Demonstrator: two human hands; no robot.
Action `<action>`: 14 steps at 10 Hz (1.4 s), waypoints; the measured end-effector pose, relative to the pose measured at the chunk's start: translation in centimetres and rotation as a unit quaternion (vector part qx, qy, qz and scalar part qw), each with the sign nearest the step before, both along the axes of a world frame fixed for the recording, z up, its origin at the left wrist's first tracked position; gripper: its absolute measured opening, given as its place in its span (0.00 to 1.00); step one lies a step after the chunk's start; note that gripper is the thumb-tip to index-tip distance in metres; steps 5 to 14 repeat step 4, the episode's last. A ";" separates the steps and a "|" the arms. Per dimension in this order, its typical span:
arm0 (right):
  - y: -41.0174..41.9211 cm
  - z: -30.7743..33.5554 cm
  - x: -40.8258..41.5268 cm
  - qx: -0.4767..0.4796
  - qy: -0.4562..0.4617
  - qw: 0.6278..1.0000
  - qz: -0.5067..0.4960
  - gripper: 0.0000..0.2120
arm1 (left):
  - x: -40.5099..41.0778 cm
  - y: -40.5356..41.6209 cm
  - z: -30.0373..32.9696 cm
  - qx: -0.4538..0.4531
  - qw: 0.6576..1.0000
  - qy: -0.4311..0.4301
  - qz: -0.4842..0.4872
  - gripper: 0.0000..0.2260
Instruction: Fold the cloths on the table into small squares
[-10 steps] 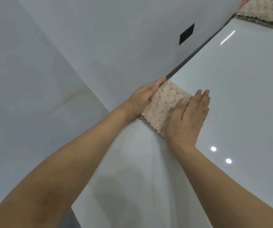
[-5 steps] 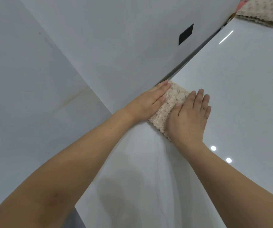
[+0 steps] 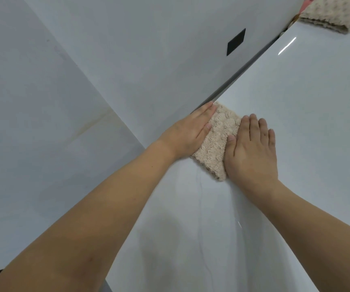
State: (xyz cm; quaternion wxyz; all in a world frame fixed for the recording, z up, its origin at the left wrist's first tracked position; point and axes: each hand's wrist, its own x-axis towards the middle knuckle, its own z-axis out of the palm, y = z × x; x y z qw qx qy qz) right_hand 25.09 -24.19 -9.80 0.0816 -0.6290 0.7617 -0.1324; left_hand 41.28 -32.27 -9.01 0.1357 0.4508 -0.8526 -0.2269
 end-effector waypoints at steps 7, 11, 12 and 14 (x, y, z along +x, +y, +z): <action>0.6 1.8 -2.7 -0.011 -0.057 0.996 0.074 0.33 | 0.0 1.6 2.1 -0.140 0.988 -0.049 0.046 0.26; 0.6 1.8 -2.7 -0.011 -0.057 0.996 0.074 0.33 | 0.0 1.6 2.1 -0.140 0.988 -0.049 0.046 0.26; 0.6 1.8 -2.7 -0.011 -0.057 0.996 0.074 0.33 | 0.0 1.6 2.1 -0.140 0.988 -0.049 0.046 0.26; 0.6 1.8 -2.7 -0.011 -0.057 0.996 0.074 0.33 | 0.0 1.6 2.1 -0.140 0.988 -0.049 0.046 0.26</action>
